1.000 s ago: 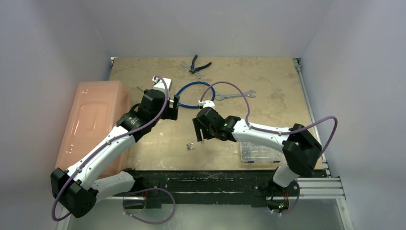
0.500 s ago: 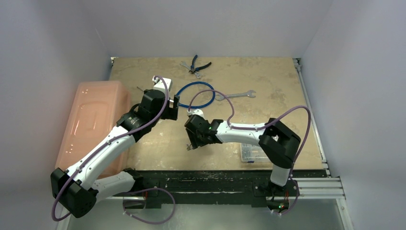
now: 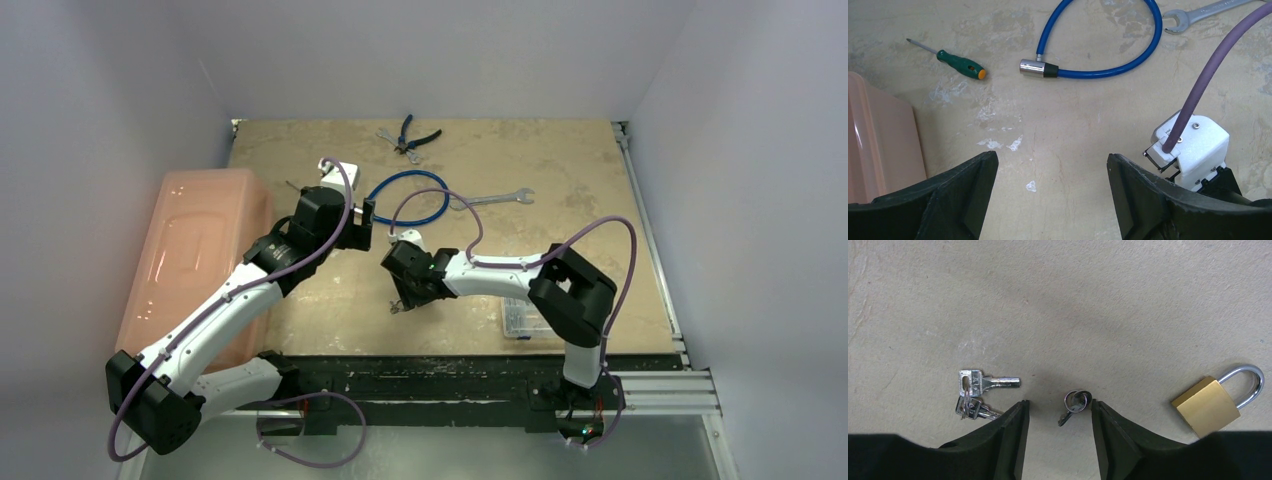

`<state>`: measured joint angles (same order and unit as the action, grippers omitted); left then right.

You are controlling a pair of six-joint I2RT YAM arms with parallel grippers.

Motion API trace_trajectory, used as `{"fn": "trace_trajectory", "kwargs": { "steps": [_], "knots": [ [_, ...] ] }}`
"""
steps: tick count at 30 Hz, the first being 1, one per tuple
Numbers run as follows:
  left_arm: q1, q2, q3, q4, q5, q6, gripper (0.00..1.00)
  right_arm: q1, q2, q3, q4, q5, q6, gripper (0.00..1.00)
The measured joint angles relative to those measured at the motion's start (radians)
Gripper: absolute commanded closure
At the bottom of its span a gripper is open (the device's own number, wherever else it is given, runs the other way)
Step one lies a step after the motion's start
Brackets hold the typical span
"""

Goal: Unlock with the key

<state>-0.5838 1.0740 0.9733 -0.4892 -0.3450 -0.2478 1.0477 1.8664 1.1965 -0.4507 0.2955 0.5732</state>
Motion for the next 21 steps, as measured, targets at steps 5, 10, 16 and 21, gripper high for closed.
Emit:
{"fn": "trace_trajectory", "kwargs": {
  "steps": [5,10,16,21],
  "knots": [
    [0.0,0.0,0.0,0.0,0.0,0.0,0.14,0.003,0.011,0.014,-0.007,0.008,0.002,0.52],
    [0.0,0.0,0.0,0.0,0.0,0.0,0.14,0.008,0.013,0.015,-0.007,0.017,0.003,0.53],
    [0.0,0.0,0.0,0.0,0.0,0.0,0.14,0.006,0.013,0.015,-0.007,0.021,0.009,0.52],
    [0.0,0.0,0.0,0.0,0.0,0.0,0.14,-0.004,0.013,0.013,-0.002,0.012,0.01,0.52]
  ]
}}
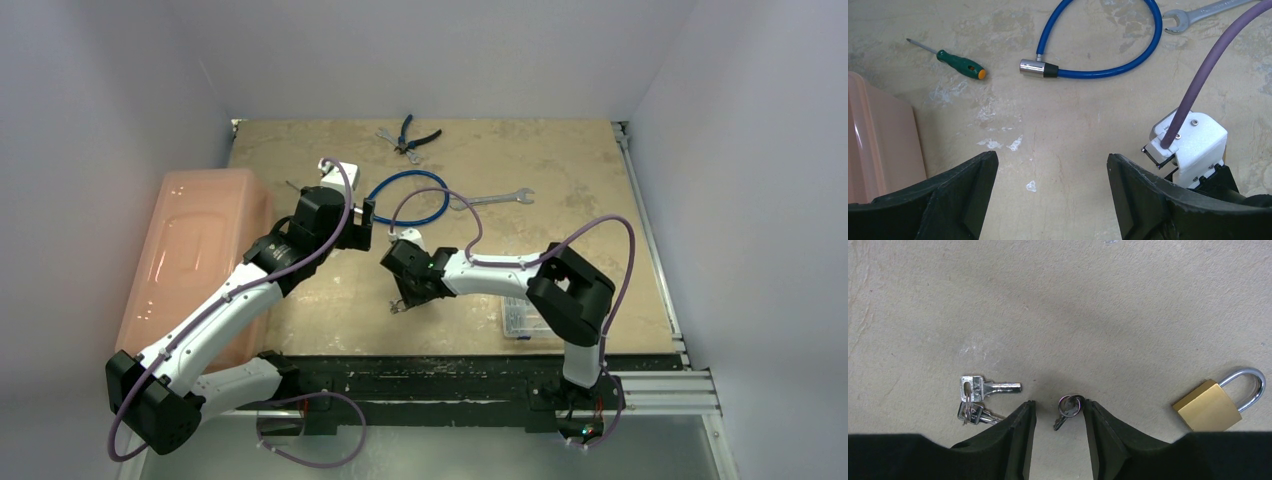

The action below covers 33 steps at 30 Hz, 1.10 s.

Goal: Unlock with the key

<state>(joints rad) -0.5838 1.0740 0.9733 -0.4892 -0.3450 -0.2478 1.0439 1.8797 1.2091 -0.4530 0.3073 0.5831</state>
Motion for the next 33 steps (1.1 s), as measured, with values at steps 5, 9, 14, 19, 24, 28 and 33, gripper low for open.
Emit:
{"fn": "trace_trajectory", "kwargs": {
  "steps": [5,9,14,19,24,28,33],
  "knots": [
    [0.0,0.0,0.0,0.0,0.0,0.0,0.14,-0.012,-0.001,-0.004,0.012,-0.008,0.0,0.62],
    [0.0,0.0,0.0,0.0,0.0,0.0,0.14,-0.018,-0.003,-0.011,0.03,-0.009,0.0,0.7],
    [0.0,0.0,0.0,0.0,0.0,0.0,0.14,-0.024,-0.008,-0.024,0.052,-0.01,0.0,0.92],
    [0.0,0.0,0.0,0.0,0.0,0.0,0.14,-0.026,-0.015,-0.026,0.076,-0.006,0.003,1.0],
    [0.0,0.0,0.0,0.001,0.003,0.0,0.14,-0.027,-0.026,-0.041,0.093,-0.006,0.009,1.0],
    [0.0,-0.005,-0.003,0.003,0.021,0.001,0.14,-0.053,-0.053,-0.071,0.103,-0.011,0.025,1.0],
    [0.0,-0.029,-0.006,0.01,0.063,0.004,0.14,-0.063,-0.137,-0.138,0.106,-0.023,0.05,1.0]
  ]
}}
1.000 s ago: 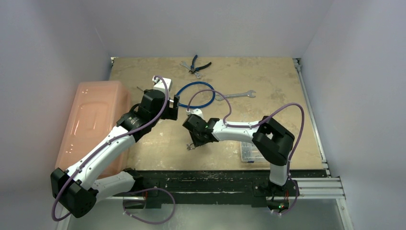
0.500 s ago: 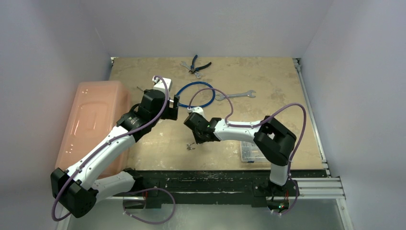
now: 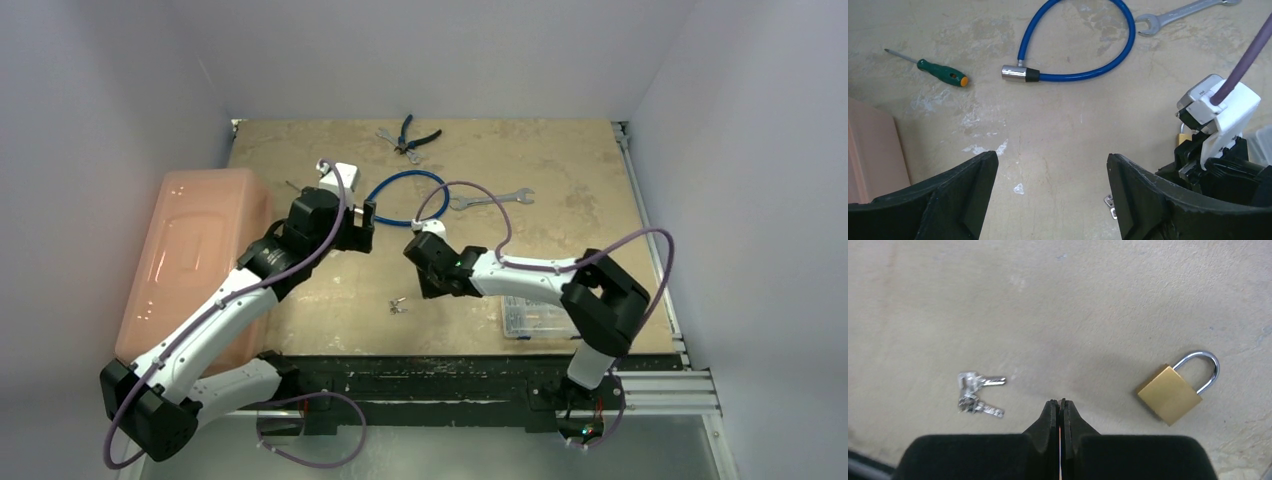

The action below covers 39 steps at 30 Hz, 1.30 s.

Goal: Unlock with the key

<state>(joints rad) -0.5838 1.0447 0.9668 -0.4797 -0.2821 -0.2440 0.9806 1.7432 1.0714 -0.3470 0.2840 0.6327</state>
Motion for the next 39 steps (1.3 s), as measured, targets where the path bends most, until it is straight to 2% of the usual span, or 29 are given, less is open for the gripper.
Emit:
{"fn": "trace_trajectory", "kwargs": {
  "steps": [10,17,21,30,39],
  "knots": [
    [0.0,-0.124,-0.052,0.115,0.217,-0.008,0.13,-0.064,-0.408,-0.118,0.147,-0.134,0.041,1.0],
    [0.0,-0.189,-0.109,0.29,0.468,-0.087,0.13,-0.136,-0.695,-0.196,0.262,-0.176,0.113,1.0],
    [0.0,-0.213,-0.17,0.447,0.623,-0.167,0.18,-0.14,-0.814,-0.241,0.342,-0.183,0.175,1.0],
    [0.0,-0.208,-0.237,0.806,0.876,-0.37,0.31,-0.14,-0.972,-0.341,0.57,-0.203,0.319,1.0],
    [-0.023,-0.113,-0.245,1.104,0.947,-0.524,0.41,-0.14,-1.003,-0.426,0.831,-0.208,0.446,1.0]
  ]
}}
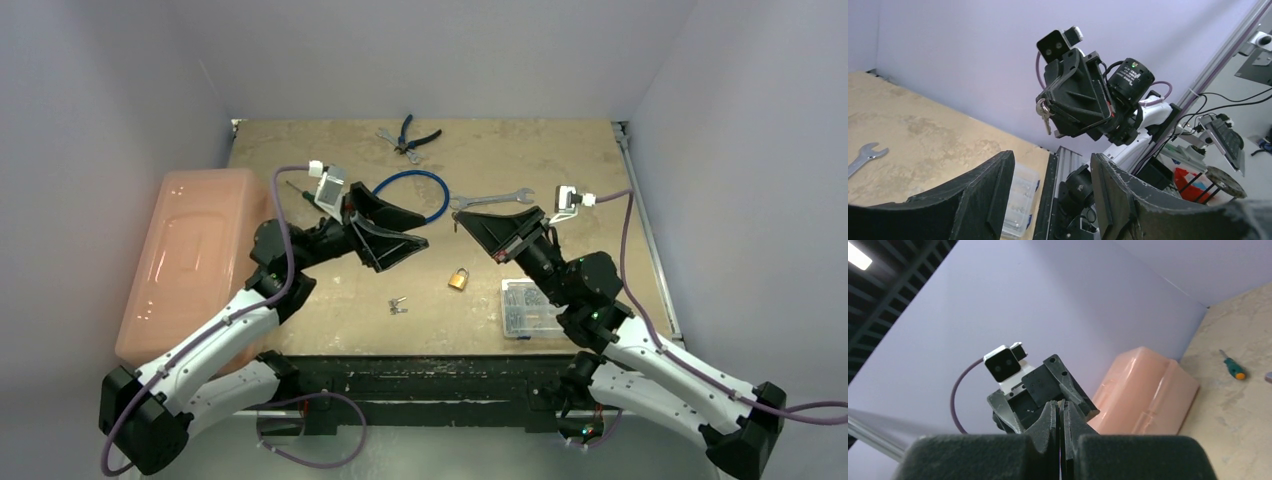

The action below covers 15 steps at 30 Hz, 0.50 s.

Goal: Unlock with the key

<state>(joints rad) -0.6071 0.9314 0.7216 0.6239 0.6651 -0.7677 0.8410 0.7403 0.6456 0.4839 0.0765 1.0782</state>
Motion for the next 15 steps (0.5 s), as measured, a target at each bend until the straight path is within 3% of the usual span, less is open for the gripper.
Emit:
{"fn": "trace_trajectory", "kwargs": {
  "steps": [15],
  "knots": [
    [-0.056,0.143,0.0,0.233,-0.009,-0.113,0.54,0.0,0.076,-0.014,0.256,-0.016,0.07,1.0]
  ]
}}
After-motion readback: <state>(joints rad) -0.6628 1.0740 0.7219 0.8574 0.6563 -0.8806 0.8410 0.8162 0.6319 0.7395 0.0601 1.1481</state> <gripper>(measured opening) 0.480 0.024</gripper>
